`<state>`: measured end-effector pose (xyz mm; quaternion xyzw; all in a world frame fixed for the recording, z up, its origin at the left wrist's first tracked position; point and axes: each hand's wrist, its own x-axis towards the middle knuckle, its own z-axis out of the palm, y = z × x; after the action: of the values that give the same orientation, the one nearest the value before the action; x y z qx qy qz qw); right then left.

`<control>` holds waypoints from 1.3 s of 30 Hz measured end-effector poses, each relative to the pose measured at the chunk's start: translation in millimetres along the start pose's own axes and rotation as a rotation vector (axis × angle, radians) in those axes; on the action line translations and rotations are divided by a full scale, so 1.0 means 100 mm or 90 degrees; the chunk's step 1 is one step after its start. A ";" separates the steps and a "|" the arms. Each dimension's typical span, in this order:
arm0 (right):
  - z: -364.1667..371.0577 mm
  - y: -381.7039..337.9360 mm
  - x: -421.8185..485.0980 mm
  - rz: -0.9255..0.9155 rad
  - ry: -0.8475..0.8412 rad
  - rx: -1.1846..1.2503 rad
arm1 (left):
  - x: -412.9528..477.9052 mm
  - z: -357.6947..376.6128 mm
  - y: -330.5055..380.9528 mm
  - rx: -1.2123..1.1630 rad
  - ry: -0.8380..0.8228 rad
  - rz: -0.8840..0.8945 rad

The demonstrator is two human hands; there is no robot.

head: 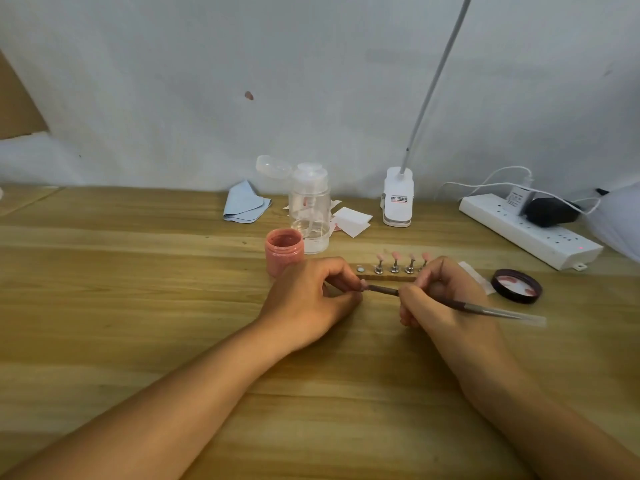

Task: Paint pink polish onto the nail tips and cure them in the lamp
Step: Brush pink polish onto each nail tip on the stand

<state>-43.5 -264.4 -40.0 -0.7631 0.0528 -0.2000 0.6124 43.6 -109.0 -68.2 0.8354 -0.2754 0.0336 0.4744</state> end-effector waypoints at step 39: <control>0.01 0.02 -0.01 -0.021 0.025 0.012 | -0.02 0.00 0.02 0.036 0.007 0.007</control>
<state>-44.2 -263.6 -42.1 -0.7540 0.0504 -0.2255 0.6149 41.0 -109.5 -67.3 0.8468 -0.2768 0.0486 0.4515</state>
